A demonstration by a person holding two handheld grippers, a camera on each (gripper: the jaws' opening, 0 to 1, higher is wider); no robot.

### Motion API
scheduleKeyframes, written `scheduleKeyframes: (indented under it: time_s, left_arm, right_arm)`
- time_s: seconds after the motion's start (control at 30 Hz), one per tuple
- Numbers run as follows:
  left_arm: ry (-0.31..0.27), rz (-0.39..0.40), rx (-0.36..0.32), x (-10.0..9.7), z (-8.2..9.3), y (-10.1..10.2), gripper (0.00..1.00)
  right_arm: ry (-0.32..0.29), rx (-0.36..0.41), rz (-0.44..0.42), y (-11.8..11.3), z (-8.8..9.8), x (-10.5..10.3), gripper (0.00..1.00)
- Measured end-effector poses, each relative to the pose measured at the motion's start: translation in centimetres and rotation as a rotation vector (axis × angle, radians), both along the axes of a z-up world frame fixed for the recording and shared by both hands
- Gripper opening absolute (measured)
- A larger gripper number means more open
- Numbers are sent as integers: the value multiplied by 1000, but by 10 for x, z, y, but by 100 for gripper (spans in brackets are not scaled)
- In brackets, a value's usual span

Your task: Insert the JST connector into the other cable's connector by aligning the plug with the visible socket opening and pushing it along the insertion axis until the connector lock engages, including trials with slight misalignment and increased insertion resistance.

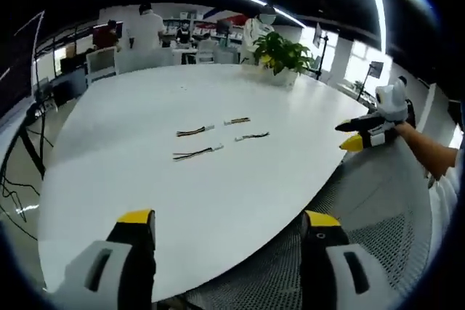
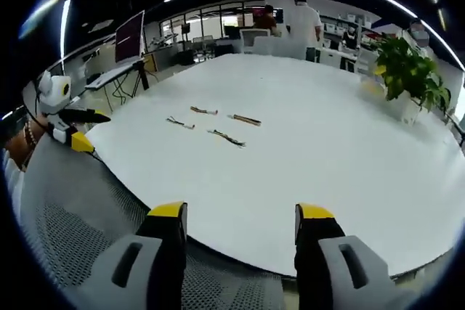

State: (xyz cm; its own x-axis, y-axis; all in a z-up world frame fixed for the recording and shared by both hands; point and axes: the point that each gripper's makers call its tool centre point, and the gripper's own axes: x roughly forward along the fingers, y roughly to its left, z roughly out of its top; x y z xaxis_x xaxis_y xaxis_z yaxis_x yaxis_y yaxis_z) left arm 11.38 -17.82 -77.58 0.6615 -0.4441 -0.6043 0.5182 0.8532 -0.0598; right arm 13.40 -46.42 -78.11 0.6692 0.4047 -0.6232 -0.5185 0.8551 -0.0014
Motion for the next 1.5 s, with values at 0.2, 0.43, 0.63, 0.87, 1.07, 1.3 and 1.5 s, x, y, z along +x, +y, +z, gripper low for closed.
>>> scheduleKeyframes:
  time_s: [0.2, 0.43, 0.63, 0.87, 1.07, 1.3, 1.5]
  left_arm:
    - [-12, 111, -232, 31, 36, 0, 82]
    - [-57, 111, -153, 63, 46, 10, 85]
    - [-66, 105, -157, 93, 47, 8, 86]
    - [-91, 73, -139, 130, 48, 4, 86]
    - [-70, 25, -116, 158, 35, -1, 84]
    - [-54, -37, -104, 193, 12, -14, 82]
    - [-86, -140, -122, 215, 2, -36, 73]
  right_arm:
    - [24, 116, -45, -23, 10, 24, 58]
    - [7, 117, -2, -30, 22, 62, 58]
    - [24, 109, 61, -17, 19, 86, 58]
    - [23, 101, 124, -1, 16, 114, 57]
    - [29, 106, 176, 17, 11, 141, 54]
    - [39, 103, 252, 42, -5, 171, 50]
    - [66, 135, 283, 56, -20, 192, 48]
